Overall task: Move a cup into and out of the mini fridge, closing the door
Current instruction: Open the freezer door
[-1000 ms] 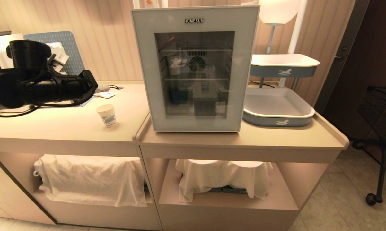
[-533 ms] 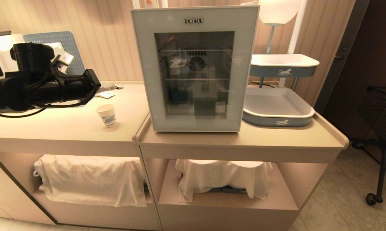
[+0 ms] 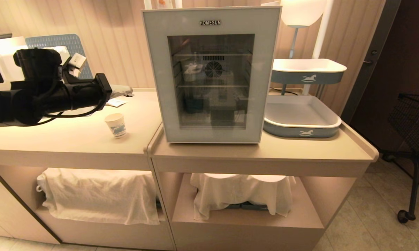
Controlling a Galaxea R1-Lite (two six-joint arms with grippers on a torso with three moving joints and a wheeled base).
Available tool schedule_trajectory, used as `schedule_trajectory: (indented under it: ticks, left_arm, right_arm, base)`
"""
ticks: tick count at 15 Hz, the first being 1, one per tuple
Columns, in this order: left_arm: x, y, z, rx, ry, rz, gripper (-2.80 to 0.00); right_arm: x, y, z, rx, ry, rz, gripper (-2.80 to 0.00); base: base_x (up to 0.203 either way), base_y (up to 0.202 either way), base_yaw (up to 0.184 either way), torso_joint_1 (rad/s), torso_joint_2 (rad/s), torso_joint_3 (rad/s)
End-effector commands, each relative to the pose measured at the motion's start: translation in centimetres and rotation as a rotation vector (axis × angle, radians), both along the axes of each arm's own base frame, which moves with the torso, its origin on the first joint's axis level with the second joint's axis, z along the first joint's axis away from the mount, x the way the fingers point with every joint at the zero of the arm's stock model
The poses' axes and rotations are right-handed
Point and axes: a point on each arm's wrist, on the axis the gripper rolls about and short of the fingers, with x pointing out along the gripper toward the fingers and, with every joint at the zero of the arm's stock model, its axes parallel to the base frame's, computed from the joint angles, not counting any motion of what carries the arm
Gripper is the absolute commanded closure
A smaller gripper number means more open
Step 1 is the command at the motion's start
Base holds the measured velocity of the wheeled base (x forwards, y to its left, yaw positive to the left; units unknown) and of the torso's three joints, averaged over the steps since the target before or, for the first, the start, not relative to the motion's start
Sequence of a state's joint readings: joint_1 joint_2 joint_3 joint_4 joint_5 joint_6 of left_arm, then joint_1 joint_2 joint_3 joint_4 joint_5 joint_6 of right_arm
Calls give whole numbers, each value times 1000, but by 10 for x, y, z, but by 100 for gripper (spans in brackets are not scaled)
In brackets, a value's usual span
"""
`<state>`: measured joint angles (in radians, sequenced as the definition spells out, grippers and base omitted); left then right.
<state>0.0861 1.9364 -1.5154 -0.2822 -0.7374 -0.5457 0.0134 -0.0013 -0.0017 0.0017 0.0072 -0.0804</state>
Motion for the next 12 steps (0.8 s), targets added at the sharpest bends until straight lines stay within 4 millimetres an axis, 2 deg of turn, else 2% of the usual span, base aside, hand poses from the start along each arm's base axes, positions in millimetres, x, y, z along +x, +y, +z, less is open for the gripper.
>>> schedule_trajectory:
  ticks: [1,4,8,10,12]
  left_arm:
    - [-2,6,4,-11,-6,-10,0]
    - [-9,24,8,-31,-27,-86,0]
    - [-5,53,-11,-46,-57,-253,0]
    - [0,55,-17,-45,-55,-269,0]
    - [1,57,-14,-33,-83,-268,0]
  right_arm:
    - [0,0,0,-1,0,1,0]
    - [0,0,0,-1,1,0,0]
    - [0,0,0,-1,1,0,0]
    - [0,0,0,-1,0,-1,0]
    - [0,0,0,-1,1,0,0]
  base:
    - [0,0,0,0,0,0]
    - [0,0,0,0,0,0]
    - [0,0,0,0,0,0]
    - [0,0,0,0,0,0]
    - [0,0,0,0,0,0]
